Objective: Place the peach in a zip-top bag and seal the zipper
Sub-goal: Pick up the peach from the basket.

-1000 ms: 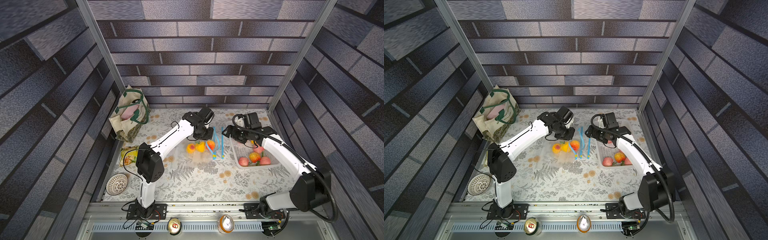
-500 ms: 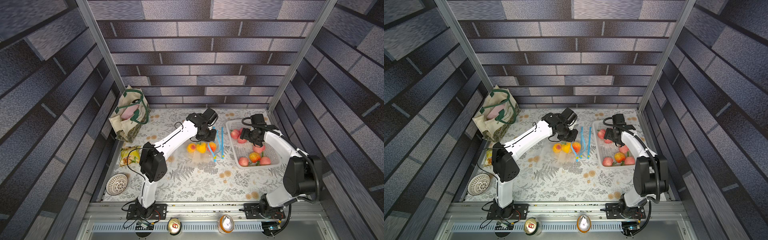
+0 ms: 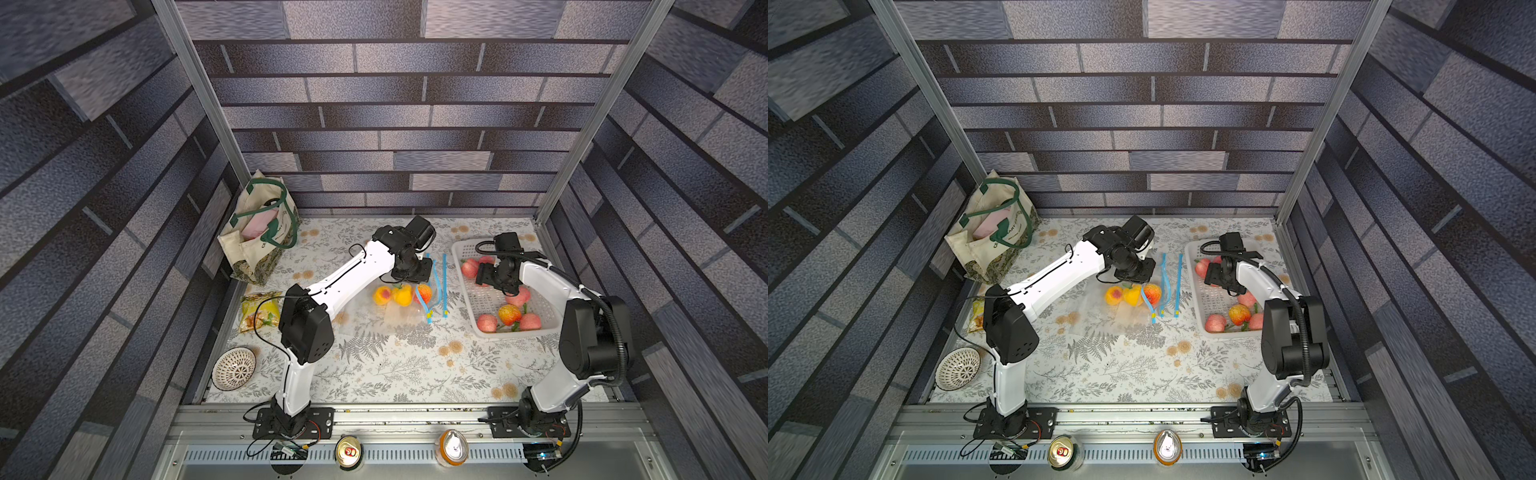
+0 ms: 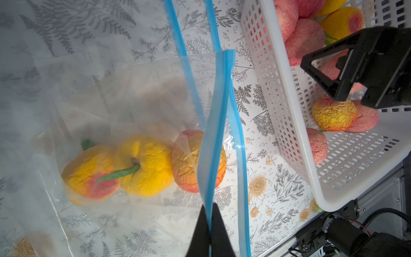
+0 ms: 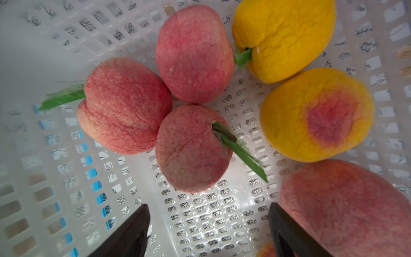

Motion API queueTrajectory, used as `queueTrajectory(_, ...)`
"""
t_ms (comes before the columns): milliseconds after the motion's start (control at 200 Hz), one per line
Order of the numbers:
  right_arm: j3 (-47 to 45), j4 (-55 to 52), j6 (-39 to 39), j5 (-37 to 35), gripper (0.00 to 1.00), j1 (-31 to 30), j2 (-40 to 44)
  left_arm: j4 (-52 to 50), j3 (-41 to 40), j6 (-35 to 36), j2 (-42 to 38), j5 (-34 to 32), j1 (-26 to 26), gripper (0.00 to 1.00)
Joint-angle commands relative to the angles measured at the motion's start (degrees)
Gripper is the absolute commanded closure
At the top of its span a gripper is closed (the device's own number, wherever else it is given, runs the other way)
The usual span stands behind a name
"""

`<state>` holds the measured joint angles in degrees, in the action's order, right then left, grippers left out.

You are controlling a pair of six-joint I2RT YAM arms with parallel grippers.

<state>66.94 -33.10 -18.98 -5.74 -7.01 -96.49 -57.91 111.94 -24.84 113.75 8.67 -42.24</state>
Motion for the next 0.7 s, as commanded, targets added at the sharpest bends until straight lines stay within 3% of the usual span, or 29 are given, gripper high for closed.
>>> queueTrajectory(0,0.47,2.64,1.55,0.61,0.16,1.02,-2.60,-1.69,1.09,0.30,-0.05,-1.18,-0.05,1.00)
queueTrajectory(541,1.52,12.81,5.24,8.09,0.20,2.44,-8.76,-1.83,0.47,0.15,-0.42,-1.46,0.00,1.00)
queueTrajectory(691,2.36,10.98,5.62,9.26,0.29,2.44,-8.75,-2.13,1.09,0.19,-0.11,-1.51,-0.01,1.00)
